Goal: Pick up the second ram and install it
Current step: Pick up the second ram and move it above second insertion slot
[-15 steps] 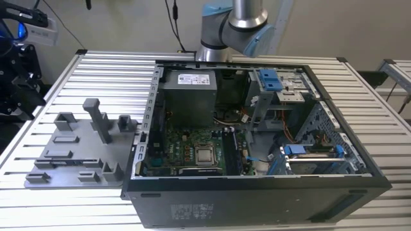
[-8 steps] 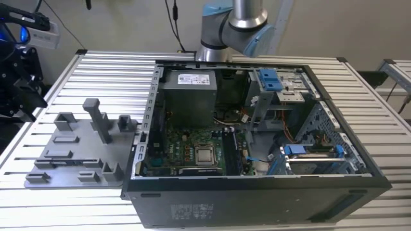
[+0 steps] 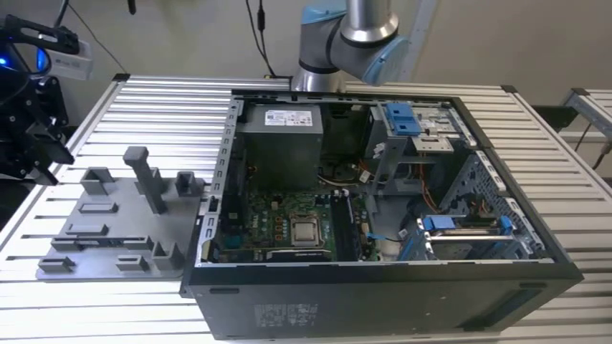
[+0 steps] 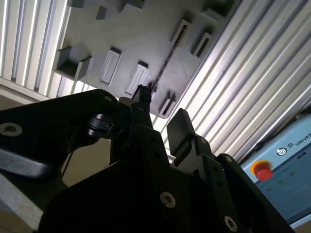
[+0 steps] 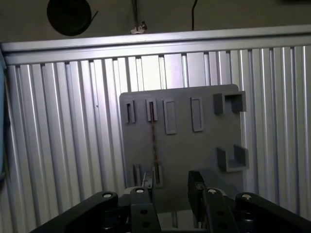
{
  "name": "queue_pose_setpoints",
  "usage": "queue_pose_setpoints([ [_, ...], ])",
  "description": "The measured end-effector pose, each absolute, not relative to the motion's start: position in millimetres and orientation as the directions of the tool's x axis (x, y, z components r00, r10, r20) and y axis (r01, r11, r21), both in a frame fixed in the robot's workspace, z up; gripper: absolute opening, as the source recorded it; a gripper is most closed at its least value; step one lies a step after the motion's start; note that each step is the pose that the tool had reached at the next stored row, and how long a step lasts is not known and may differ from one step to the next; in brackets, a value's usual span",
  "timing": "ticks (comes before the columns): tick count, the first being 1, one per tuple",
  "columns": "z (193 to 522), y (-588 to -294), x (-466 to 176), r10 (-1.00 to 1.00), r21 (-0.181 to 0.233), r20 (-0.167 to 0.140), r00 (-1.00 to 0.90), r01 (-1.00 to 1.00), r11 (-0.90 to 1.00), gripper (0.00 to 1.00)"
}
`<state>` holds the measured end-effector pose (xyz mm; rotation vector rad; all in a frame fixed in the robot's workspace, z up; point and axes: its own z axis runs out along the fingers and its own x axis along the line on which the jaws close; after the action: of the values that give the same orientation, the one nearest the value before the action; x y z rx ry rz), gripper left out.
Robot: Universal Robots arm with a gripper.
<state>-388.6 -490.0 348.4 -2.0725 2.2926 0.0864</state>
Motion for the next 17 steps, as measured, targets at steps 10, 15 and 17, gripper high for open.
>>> queue_pose_setpoints([
  [10, 338.5, -489.9, -388.7, -0.992, 0.008, -0.075, -0.101, -0.995, 0.100, 0.42],
  [15, 332.9, -489.9, -388.6, -0.992, 0.008, -0.075, -0.101, -0.995, 0.100, 0.42],
  [17, 330.6, -489.9, -388.6, -0.992, 0.008, -0.075, -0.101, -0.995, 0.100, 0.42],
])
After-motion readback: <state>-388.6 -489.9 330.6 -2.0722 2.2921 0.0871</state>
